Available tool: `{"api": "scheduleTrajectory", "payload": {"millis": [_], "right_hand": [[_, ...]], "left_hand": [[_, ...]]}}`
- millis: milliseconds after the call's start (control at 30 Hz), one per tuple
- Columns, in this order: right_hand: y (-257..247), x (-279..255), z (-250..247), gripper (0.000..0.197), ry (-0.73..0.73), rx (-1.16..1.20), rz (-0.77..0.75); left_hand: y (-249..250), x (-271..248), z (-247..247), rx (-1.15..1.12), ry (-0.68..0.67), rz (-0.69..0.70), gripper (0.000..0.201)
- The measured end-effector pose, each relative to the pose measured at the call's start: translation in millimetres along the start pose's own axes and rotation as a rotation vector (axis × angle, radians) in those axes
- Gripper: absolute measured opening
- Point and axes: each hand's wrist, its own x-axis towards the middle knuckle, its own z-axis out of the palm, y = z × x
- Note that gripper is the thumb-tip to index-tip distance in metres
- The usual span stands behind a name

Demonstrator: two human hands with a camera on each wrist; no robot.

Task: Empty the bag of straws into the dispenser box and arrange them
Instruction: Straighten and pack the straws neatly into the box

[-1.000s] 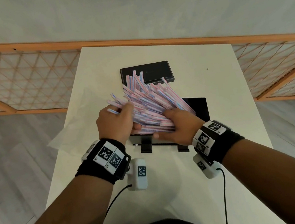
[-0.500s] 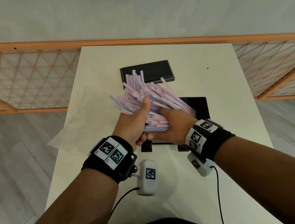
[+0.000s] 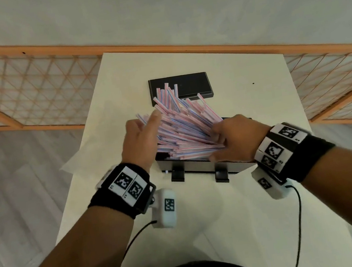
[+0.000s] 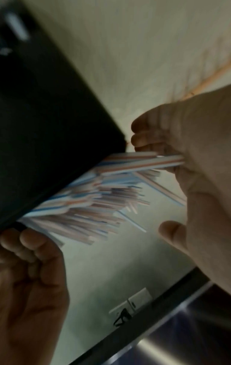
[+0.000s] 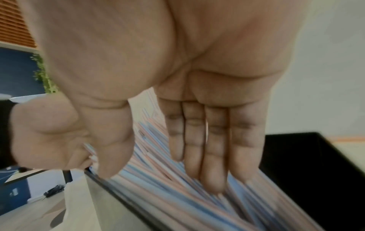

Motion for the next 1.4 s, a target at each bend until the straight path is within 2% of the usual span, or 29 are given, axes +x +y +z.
{"api": "scheduleTrajectory", "payload": {"millis": [67,133,167,267,533,667,833,967,1033,1133,1200,1300,1400], "right_hand": [[5,-3,0,0.039,-0.061,-0.126,-0.012],[7,-3,11,0.043,-0.14,-0.19,-0.018],[7,-3,18,0.044,-0.154,-0.142,-0.031],[2,0,32,0.064,-0.086,0.087,-0.054],[-3,14,40,0.047,-0.133,0.089,0.025],[-14,16,42,0.067,-0.185,0.038,0.003],[-21,24,49,0.071,-0.168,-0.034,0.074],[-27,29,53,0.09,-0.199,0.033,0.041],[-27,35,53,0.084,-0.22,-0.058,0.088],[-28,42,51,0.058,-0.194,-0.059,0.114],[-31,46,50,0.06,-0.183,-0.034,0.114],[-36,49,53,0.078,-0.155,-0.06,0.066],[-37,52,54,0.068,-0.181,-0.022,0.07]], "left_hand": [[-11,-4,14,-0.064,-0.033,-0.058,0.05],[-17,-6,22,-0.163,0.008,-0.029,0.05],[-17,-6,25,-0.193,0.03,-0.008,0.046],[-10,-5,28,-0.186,0.034,0.017,0.036],[-6,-7,26,-0.063,0.002,-0.045,0.042],[-6,-7,25,-0.045,0.001,-0.023,0.043],[-9,-4,25,-0.05,0.002,0.004,0.044],[-14,-6,26,-0.006,-0.053,-0.042,0.05],[-14,-8,26,-0.01,-0.075,-0.052,0.05],[-13,-8,26,0.0,-0.074,-0.044,0.048],[-12,-7,27,0.011,-0.083,-0.05,0.051],[-14,-7,28,0.023,-0.109,-0.052,0.054],[-16,-8,27,-0.017,-0.097,-0.013,0.047]]}}
